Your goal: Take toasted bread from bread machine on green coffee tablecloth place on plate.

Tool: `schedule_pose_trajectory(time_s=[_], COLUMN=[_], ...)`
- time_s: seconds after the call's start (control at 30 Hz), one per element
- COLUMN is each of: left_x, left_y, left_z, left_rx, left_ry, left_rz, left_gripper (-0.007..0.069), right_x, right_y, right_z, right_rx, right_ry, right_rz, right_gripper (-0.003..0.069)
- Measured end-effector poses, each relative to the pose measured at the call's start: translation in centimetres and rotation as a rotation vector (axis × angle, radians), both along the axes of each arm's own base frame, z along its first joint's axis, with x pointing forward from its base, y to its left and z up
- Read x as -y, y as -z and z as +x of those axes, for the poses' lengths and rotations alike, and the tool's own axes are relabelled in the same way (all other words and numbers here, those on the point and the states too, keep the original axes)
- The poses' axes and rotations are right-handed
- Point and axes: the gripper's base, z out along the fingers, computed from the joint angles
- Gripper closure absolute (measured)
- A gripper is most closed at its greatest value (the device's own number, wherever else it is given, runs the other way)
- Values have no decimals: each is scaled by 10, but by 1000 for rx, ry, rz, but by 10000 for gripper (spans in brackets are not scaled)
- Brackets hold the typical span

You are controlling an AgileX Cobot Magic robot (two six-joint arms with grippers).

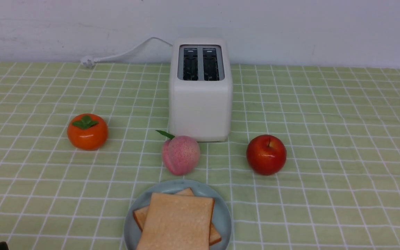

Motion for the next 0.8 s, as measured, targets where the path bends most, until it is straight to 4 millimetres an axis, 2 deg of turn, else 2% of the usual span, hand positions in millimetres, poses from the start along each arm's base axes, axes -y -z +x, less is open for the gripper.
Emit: schedule_pose_trajectory(time_s=[0.13, 0.23, 0.37, 0.47, 0.53, 0.7, 0.8], left_x=[-6, -7, -7, -7, -5, -5, -7], left_y=[-4, 1, 34, 62, 73, 74, 74], left_z=[-5, -7, 2, 5, 4, 4, 4], left_rx=[89, 112, 72, -26, -95, -107, -91], left_ry=[-99, -158, -255, -293, -286, -285, -296], left_rz=[-55, -55, -16, -42, -56, -61, 12], left_gripper=[608, 637, 637, 637, 637, 637, 637], right_x=[0, 0, 0, 0, 0, 0, 0], right_y=[0, 0, 0, 0, 0, 0, 0], right_z=[0, 0, 0, 0, 0, 0, 0], right_rx=[1, 1, 0, 0, 0, 0, 0], right_ry=[0, 0, 0, 0, 0, -1, -1], right_rz=[1, 1, 3, 3, 4, 6, 6], right_gripper=[659, 658, 655, 655, 655, 655, 655])
